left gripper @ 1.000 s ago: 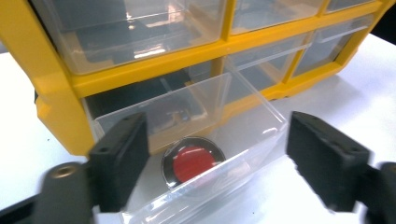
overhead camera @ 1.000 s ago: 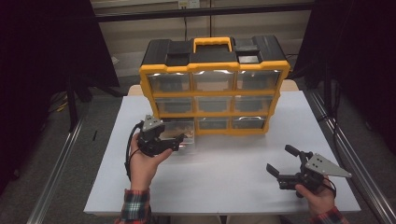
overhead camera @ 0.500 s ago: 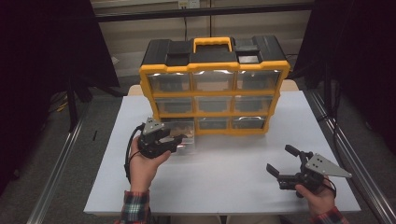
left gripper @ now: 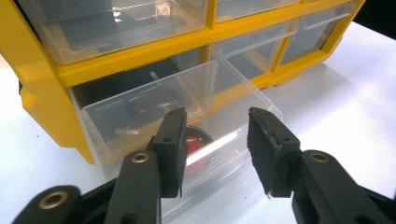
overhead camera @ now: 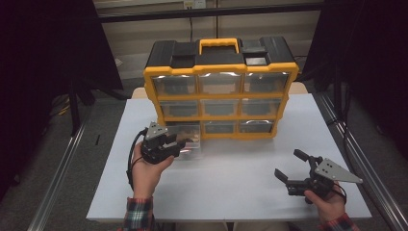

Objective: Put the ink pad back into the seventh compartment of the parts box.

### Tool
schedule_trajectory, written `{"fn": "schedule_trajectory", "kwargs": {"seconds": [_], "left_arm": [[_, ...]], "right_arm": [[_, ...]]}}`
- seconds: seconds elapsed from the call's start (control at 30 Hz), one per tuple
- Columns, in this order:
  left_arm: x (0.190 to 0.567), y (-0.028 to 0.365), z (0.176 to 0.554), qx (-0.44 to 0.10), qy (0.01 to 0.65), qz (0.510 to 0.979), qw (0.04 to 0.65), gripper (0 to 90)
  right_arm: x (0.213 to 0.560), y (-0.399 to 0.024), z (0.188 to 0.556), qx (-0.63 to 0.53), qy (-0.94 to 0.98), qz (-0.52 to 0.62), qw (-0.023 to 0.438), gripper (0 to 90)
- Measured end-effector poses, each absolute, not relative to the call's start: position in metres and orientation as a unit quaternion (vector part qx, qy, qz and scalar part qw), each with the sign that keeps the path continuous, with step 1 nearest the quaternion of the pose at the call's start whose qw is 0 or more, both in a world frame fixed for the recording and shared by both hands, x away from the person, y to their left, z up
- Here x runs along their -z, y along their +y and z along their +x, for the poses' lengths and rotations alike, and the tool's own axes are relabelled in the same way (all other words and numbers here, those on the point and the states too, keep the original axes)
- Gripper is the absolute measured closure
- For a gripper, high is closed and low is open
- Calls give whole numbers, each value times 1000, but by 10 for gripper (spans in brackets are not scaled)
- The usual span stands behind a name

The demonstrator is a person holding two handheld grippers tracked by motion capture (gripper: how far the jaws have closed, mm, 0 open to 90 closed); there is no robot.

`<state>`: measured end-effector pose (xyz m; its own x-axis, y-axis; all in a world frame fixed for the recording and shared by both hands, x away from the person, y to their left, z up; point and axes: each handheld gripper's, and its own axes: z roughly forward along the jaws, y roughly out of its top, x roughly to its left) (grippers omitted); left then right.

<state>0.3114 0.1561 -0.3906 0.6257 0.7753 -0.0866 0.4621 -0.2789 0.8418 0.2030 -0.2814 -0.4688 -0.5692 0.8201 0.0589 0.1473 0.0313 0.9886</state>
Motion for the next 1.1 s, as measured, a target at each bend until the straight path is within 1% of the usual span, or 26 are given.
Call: {"fn": "schedule_trajectory", "kwargs": {"seconds": [0.5,1.1], "left_arm": [[392,157,310,-168,392,784,451,684],[395,158,310,-153,397,786,449,832]], "right_arm": [[469,-281,203,-591,659,368,285,17],[468,-282,203,-592,659,366,287,19]]}}
